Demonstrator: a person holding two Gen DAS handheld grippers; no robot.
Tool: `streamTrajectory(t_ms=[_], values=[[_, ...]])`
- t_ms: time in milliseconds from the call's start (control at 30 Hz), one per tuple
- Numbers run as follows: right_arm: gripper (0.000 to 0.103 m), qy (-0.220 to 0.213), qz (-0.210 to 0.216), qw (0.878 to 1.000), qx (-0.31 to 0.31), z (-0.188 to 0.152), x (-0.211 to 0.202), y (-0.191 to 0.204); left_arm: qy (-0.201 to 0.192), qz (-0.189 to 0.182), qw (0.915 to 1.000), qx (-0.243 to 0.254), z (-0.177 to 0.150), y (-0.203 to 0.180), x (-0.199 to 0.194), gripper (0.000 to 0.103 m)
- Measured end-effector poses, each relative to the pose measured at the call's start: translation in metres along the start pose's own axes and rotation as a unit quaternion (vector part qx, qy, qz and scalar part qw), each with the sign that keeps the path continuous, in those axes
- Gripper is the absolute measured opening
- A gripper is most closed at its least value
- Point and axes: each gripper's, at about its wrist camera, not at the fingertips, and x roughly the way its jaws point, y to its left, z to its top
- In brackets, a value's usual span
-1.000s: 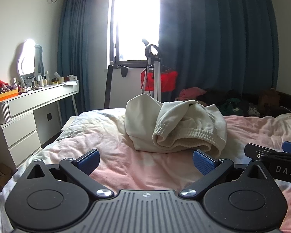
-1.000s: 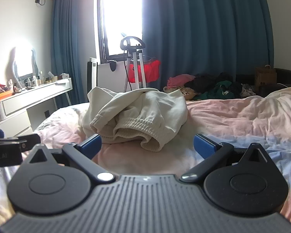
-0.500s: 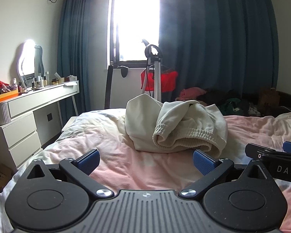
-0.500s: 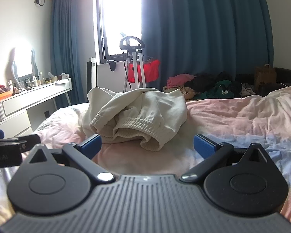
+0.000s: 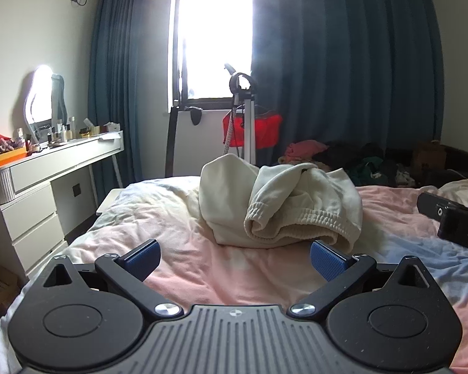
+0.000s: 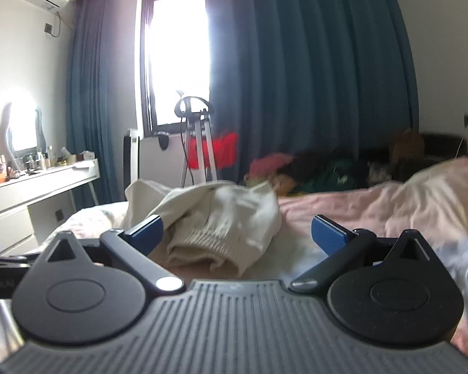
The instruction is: Fold clothes
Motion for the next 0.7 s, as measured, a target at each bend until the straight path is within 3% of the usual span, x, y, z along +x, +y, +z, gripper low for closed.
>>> streamTrajectory(t_ms=[67, 200, 333, 400, 500, 533, 567, 700], values=[[0.103, -0.005, -0.012, 1.000, 0.013, 0.001, 0.004, -0.004, -0.001, -0.005, 1.0000, -0.006, 0.003, 0.005, -0.002, 0.103], [0.103, 0.096, 0.012, 0.994, 0.054, -0.010, 0.057, -0.016, 0.002, -0.003, 0.9998, -0.021, 0.010, 0.017, 0.001, 0.103], [0.100, 0.146, 0.023, 0.988, 0.034, -0.032, 0.114, -0.010, 0.004, -0.002, 0.9993, -0.037, 0.011, 0.031, 0.010, 0.103], [0.097, 0.169, 0.010, 0.985, 0.013, -0.042, 0.138, -0.002, -0.003, 0.000, 0.9996, -0.029, 0.011, 0.036, 0.014, 0.103], [0.096, 0.185, -0.005, 0.982, 0.027, -0.057, 0.175, -0.001, -0.014, 0.006, 0.9998, -0.011, 0.011, 0.041, 0.022, 0.103], [0.088, 0.195, -0.011, 0.980, 0.034, -0.064, 0.187, -0.001, -0.016, 0.005, 0.9998, -0.011, 0.011, 0.043, 0.025, 0.103], [0.073, 0.206, -0.020, 0.977, 0.041, -0.071, 0.199, -0.003, -0.018, 0.005, 0.9998, -0.011, 0.011, 0.045, 0.028, 0.103], [0.061, 0.212, -0.051, 0.970, 0.106, -0.087, 0.237, -0.018, -0.024, 0.017, 0.9996, -0.003, 0.004, 0.052, 0.049, 0.103]])
